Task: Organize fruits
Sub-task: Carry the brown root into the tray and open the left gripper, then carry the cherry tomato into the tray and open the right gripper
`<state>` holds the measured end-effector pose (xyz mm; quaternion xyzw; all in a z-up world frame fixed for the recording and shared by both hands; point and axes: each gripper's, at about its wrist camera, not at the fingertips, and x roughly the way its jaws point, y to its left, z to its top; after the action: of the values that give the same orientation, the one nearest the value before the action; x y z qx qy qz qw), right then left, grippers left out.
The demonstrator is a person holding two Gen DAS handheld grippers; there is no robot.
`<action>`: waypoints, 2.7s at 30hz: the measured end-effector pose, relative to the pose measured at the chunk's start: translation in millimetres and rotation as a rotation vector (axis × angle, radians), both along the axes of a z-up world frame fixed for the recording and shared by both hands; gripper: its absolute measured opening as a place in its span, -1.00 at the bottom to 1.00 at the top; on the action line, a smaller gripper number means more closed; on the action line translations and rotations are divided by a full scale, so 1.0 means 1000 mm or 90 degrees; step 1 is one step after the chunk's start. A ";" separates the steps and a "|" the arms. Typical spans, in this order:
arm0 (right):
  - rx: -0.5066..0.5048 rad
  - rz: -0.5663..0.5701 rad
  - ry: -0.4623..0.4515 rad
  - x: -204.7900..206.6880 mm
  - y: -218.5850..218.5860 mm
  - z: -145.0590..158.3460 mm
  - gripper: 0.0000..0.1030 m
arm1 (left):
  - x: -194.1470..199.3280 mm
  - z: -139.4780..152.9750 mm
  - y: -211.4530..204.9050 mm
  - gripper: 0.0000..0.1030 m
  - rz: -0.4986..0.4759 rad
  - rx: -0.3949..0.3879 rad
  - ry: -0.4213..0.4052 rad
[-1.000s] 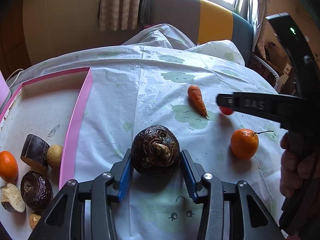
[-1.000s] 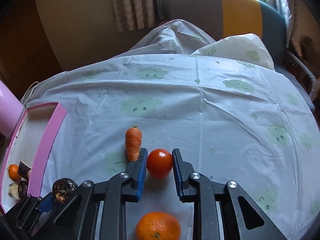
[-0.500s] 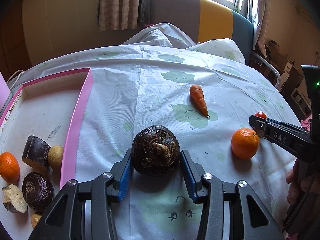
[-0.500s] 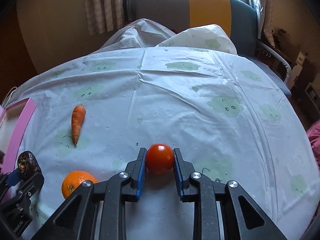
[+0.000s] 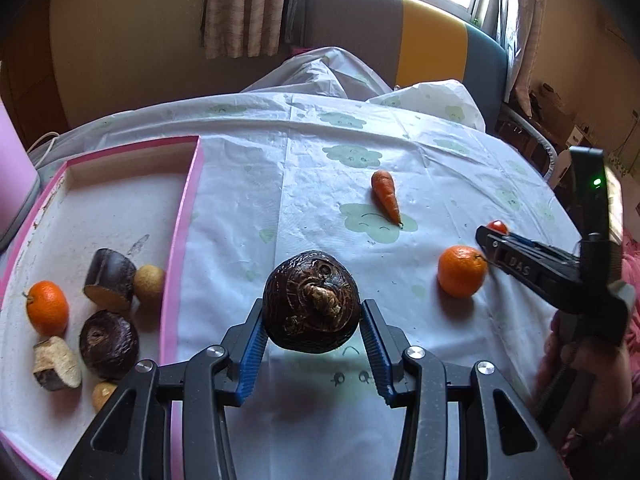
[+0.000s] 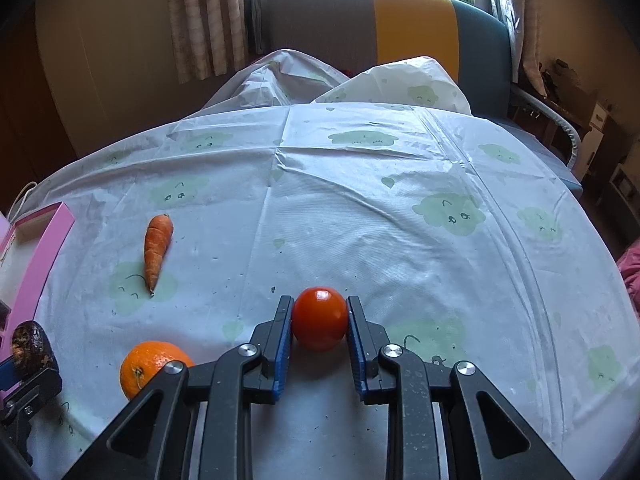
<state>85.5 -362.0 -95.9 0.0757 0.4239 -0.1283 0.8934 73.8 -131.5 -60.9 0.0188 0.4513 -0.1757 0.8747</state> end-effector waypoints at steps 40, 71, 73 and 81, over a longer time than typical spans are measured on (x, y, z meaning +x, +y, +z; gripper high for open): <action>-0.052 0.001 0.010 0.000 0.010 0.001 -0.50 | -0.006 -0.006 0.215 -0.10 0.252 -0.022 0.059; -0.023 -0.031 0.006 -0.031 0.002 0.008 -0.51 | -0.030 0.026 0.219 0.00 0.291 -0.009 0.004; -0.023 -0.030 0.000 -0.040 0.004 0.012 -0.51 | -0.030 0.026 0.219 0.00 0.291 -0.010 0.003; -0.019 0.053 -0.052 -0.061 0.043 0.048 -0.51 | -0.032 0.025 0.218 0.00 0.288 -0.014 0.004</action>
<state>24.8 -319.0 -47.5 0.0500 0.3879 -0.0939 0.9156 41.5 86.8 -36.1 -0.0926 0.4450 0.0200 0.8905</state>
